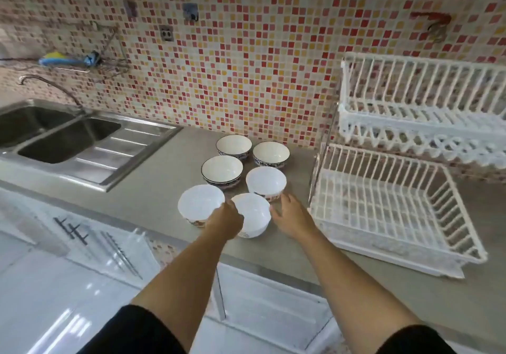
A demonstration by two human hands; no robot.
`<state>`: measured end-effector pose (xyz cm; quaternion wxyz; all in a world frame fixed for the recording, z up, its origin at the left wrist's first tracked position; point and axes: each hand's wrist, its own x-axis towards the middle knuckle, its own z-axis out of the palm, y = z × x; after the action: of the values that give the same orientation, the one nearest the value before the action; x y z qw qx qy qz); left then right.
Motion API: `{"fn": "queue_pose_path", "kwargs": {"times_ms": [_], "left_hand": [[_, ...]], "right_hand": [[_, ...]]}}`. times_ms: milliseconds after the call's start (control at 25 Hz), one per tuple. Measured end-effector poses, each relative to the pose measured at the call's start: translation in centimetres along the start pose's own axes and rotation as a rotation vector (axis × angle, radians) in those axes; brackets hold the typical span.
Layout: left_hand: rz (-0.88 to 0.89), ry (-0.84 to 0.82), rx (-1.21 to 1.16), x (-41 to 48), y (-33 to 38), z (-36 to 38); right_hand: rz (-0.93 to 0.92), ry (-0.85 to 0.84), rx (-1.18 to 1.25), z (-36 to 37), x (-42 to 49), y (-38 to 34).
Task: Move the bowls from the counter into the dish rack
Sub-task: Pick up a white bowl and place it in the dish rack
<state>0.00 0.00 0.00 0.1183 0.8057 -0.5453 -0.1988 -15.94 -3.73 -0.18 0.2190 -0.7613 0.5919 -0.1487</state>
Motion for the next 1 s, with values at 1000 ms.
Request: {"fn": "queue_pose_path", "kwargs": {"times_ms": [1000], "left_hand": [[0.660,0.435,-0.744,2.6,7.5,-15.3]], "right_hand": [[-0.155,0.350,0.770,-14.5,2.4,-9.4]]}}
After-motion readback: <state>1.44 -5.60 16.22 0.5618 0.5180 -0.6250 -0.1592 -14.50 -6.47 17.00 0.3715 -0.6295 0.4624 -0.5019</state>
